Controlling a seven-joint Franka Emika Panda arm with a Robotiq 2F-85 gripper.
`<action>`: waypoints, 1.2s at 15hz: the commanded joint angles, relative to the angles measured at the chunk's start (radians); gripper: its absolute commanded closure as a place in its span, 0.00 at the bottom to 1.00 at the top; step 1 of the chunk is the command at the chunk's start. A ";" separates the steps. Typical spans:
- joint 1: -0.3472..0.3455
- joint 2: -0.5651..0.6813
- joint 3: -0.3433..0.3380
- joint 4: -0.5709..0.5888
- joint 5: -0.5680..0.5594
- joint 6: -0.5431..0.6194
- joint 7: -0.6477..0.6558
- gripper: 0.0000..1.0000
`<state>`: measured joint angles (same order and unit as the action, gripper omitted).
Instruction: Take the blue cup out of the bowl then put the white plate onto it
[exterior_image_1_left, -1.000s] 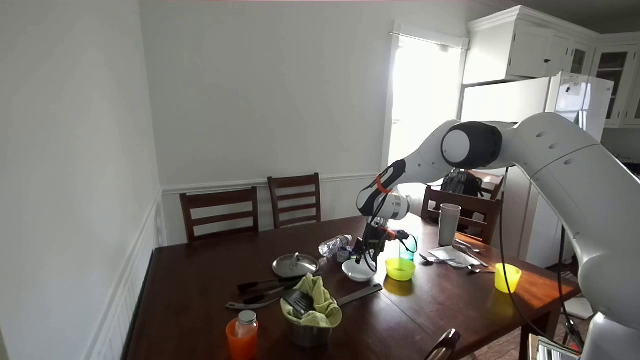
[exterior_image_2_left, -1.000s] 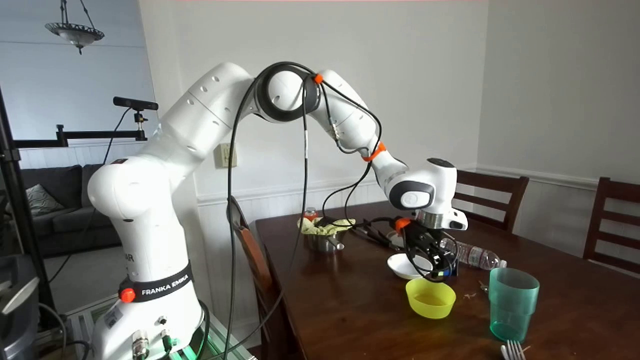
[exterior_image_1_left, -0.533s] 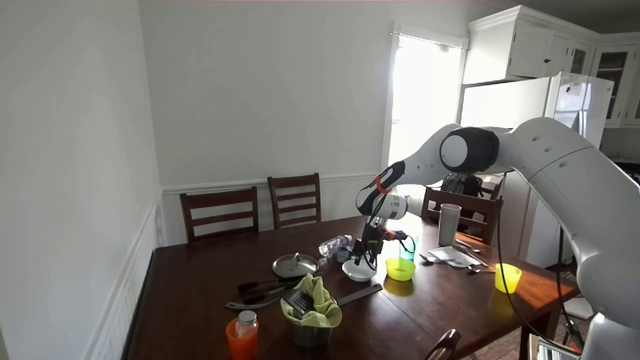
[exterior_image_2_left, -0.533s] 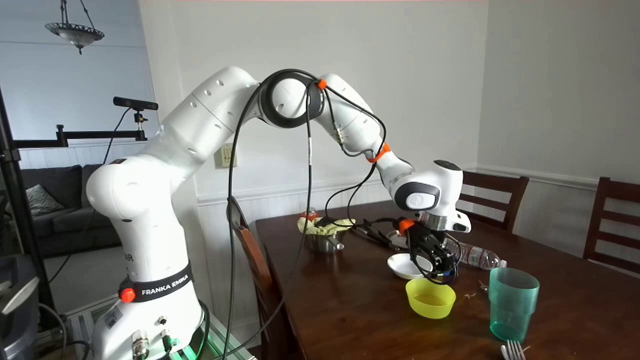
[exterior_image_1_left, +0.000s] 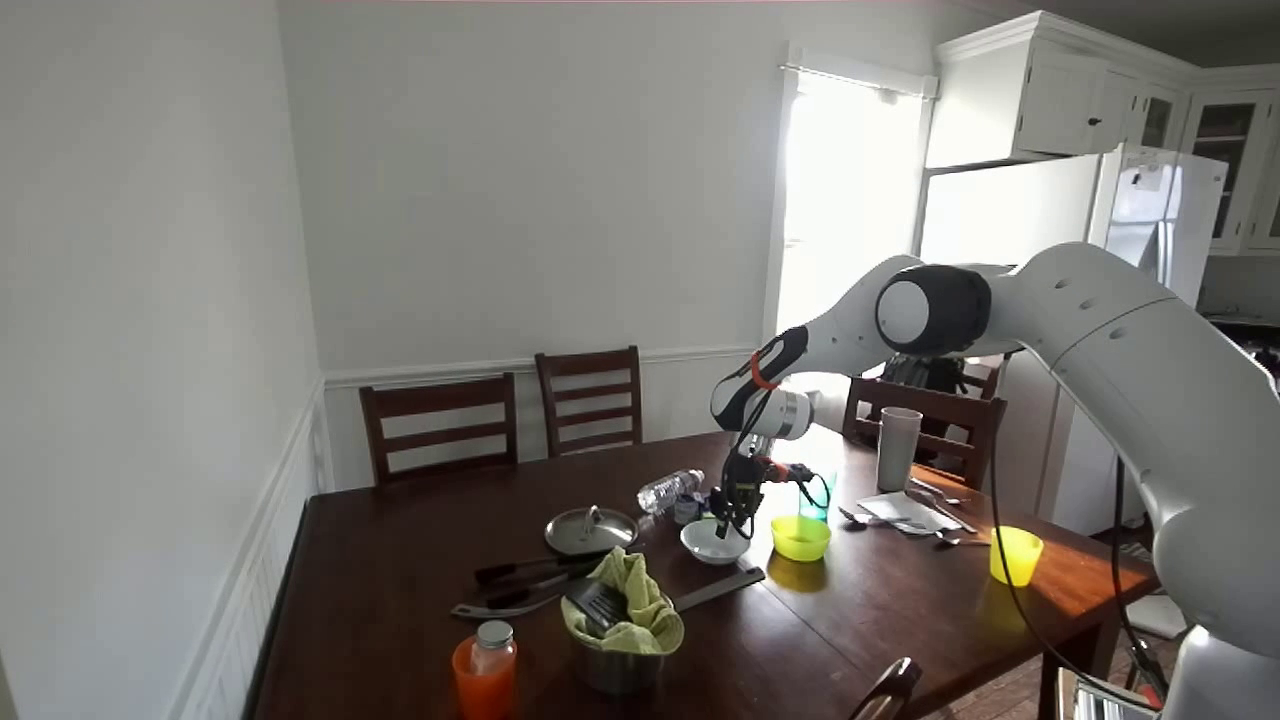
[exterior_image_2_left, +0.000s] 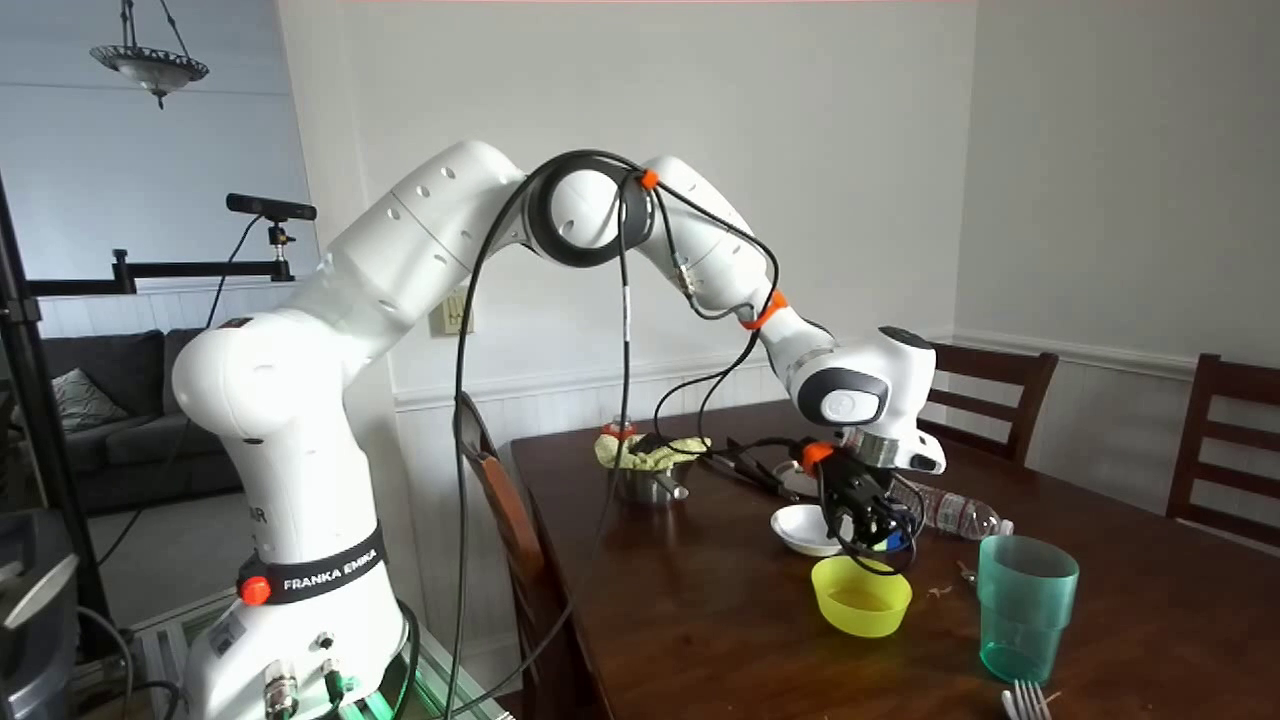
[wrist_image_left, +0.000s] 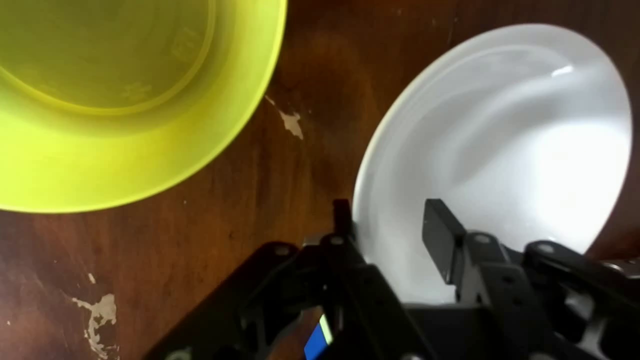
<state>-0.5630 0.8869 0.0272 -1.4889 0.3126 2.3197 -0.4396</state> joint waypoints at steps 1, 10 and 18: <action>-0.017 0.030 0.006 0.053 0.013 -0.038 -0.007 0.65; -0.031 0.063 0.018 0.091 0.022 -0.065 -0.017 0.59; -0.051 0.078 0.033 0.135 0.055 -0.116 -0.022 1.00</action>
<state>-0.5838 0.9360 0.0365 -1.4022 0.3348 2.2402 -0.4406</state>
